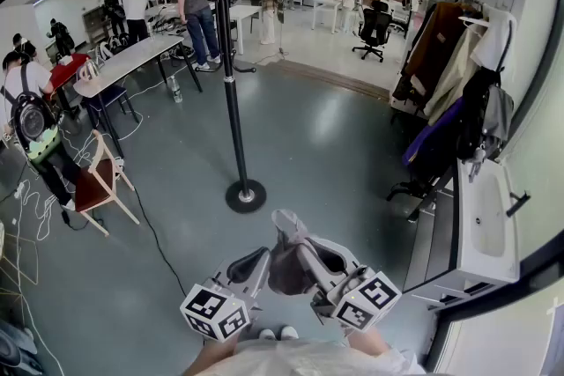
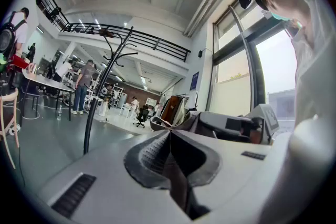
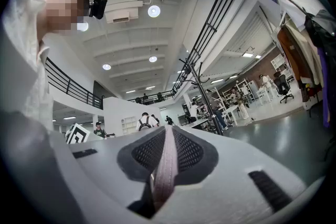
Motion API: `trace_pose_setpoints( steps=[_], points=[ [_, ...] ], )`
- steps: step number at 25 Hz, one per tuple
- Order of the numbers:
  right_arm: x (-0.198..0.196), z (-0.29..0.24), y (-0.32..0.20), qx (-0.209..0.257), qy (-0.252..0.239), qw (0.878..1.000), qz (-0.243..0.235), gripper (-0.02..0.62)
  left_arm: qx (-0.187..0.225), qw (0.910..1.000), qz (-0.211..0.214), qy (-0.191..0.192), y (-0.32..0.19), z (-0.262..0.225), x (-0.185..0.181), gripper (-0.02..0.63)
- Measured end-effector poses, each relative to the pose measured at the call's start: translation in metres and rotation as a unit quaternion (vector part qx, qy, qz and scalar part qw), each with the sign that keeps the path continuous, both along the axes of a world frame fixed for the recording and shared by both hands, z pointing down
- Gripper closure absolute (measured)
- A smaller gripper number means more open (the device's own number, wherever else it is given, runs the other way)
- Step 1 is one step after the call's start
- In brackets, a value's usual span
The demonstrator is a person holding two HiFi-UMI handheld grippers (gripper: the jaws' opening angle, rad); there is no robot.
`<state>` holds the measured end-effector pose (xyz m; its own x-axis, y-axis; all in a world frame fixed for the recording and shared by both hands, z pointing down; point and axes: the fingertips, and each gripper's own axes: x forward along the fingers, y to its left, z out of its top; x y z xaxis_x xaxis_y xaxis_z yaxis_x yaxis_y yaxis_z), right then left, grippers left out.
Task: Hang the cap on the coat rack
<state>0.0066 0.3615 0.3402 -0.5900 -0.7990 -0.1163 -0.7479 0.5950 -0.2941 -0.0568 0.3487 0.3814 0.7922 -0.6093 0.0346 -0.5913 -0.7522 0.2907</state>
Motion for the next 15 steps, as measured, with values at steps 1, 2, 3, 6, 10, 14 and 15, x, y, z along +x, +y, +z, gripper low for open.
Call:
trace_pose_setpoints(
  steps=[1, 2, 3, 6, 10, 14, 15],
  points=[
    [0.000, 0.000, 0.001, 0.000, 0.001, 1.000, 0.000, 0.560, -0.003, 1.0000, -0.002, -0.001, 0.000, 0.002, -0.001, 0.589],
    [0.000, 0.000, 0.002, -0.001, 0.002, 1.000, -0.001, 0.561, -0.006, 1.0000, -0.003, -0.001, 0.001, 0.004, -0.003, 0.589],
    [0.001, 0.001, 0.002, -0.001, 0.002, 1.000, 0.000, 0.561, -0.008, 1.0000, -0.005, -0.002, 0.001, 0.006, -0.003, 0.589],
    [0.005, 0.004, 0.002, -0.007, 0.000, 1.000, 0.004, 0.561, -0.016, 0.9998, -0.006, -0.004, 0.002, 0.010, -0.002, 0.589],
    [0.003, 0.006, 0.006, -0.010, 0.001, 1.000, -0.001, 0.561, -0.023, 0.9997, -0.007, -0.004, 0.008, 0.013, -0.001, 0.589],
    [0.005, 0.008, 0.004, -0.018, -0.009, 1.000, -0.010, 0.561, -0.023, 0.9997, -0.010, -0.003, 0.007, 0.015, 0.003, 0.589],
    [0.005, 0.008, 0.003, -0.021, -0.013, 1.000, -0.015, 0.560, -0.024, 0.9996, -0.013, -0.001, 0.004, 0.015, 0.005, 0.589]
  ],
)
